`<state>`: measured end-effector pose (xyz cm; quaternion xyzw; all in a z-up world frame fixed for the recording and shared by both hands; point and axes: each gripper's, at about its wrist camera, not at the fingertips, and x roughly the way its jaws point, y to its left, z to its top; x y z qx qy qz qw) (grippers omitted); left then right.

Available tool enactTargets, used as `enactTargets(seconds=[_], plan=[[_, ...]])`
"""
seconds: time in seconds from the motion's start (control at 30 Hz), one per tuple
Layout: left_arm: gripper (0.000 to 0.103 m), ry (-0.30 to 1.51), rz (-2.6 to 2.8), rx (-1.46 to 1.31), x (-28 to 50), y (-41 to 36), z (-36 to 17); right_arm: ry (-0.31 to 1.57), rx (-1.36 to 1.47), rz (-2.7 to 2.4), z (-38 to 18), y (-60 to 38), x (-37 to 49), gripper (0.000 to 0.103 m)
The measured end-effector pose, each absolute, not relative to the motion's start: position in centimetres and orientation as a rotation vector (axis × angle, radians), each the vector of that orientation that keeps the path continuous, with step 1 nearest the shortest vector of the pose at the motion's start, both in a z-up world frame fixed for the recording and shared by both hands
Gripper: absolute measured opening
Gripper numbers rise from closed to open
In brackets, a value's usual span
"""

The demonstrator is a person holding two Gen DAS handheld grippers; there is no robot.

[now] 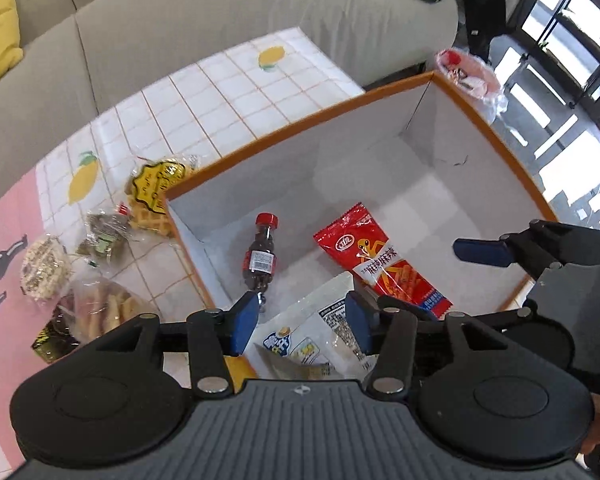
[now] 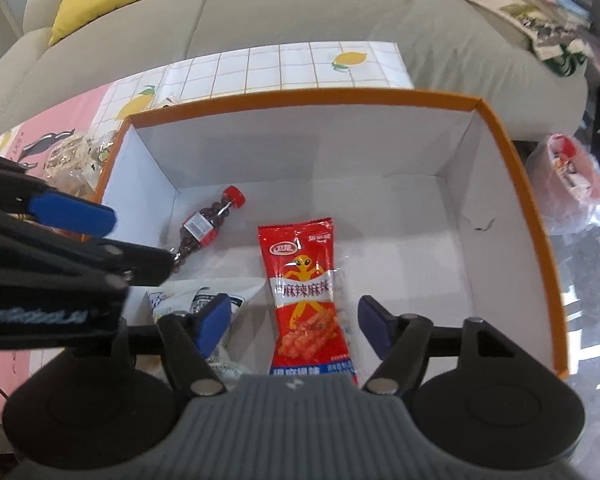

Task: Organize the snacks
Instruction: 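Carry the cola bottle and red bag into the orange box and release, then lift both tools out of the box and move toward the snack pile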

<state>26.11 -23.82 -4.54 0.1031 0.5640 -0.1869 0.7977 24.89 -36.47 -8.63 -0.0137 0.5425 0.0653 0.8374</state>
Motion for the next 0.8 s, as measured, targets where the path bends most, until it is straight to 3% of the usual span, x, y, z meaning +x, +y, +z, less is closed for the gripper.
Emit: enactTargets(seconds=[0.4, 0.8], plan=[[0.060, 0.962, -0.343, 0.198, 20.0, -17.9, 0.6, 0.882, -0.007, 0.003, -2.9, -32.9, 18.0, 0.077], [0.064, 0.805, -0.230, 0.131, 13.3, -9.9, 1.1, 0.696, 0.062, -0.062, -1.6, -25.7, 11.3, 0.083]])
